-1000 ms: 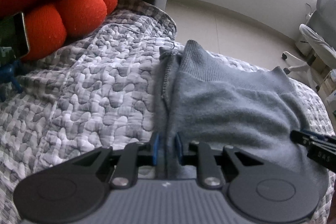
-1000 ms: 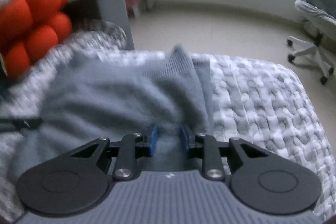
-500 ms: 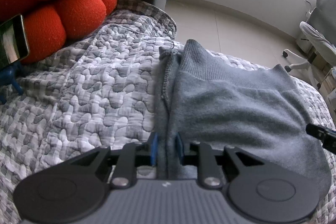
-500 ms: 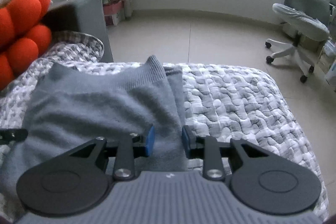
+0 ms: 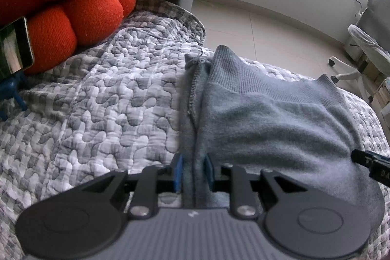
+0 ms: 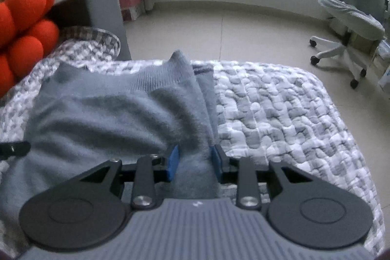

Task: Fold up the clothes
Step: 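Lower both open grippers onto the folded grey shirt's end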

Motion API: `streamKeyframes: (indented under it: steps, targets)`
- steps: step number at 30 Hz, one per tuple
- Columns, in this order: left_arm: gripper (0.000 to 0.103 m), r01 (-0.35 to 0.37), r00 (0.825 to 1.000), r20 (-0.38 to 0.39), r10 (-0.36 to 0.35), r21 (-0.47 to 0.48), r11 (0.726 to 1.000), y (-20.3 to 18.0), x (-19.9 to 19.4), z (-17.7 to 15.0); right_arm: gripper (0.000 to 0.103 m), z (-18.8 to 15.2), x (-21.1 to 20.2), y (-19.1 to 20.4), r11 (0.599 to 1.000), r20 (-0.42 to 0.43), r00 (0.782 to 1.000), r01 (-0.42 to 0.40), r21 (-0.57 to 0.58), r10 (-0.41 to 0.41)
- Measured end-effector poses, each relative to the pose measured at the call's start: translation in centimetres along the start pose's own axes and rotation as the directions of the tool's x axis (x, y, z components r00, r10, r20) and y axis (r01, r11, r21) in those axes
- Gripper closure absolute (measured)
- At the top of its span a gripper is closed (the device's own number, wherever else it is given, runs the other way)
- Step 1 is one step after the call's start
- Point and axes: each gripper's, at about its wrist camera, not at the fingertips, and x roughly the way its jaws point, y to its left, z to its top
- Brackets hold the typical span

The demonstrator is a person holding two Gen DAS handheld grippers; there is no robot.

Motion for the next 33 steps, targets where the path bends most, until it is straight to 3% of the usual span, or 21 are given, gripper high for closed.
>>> streamKeyframes:
  steps: [17, 22, 33]
  targets:
    - [0.075, -0.024, 1.000, 0.009, 0.024, 0.023, 0.999, -0.2, 0.0, 0.0, 0.072, 0.2, -1.1, 0.3, 1.000, 0.065, 0.998, 0.021, -0.012, -0.020]
    - [0.073, -0.031, 0.999, 0.012, 0.030, 0.022, 0.999, -0.2, 0.0, 0.0, 0.072, 0.5, -1.8, 0.4, 1.000, 0.099, 0.995, -0.022, -0.005, 0.022]
    - [0.072, -0.066, 0.993, 0.103, 0.059, 0.070, 0.995, -1.3, -1.4, 0.2, 0.072, 0.4, -1.7, 1.7, 0.998, 0.096, 0.994, -0.039, -0.050, 0.044]
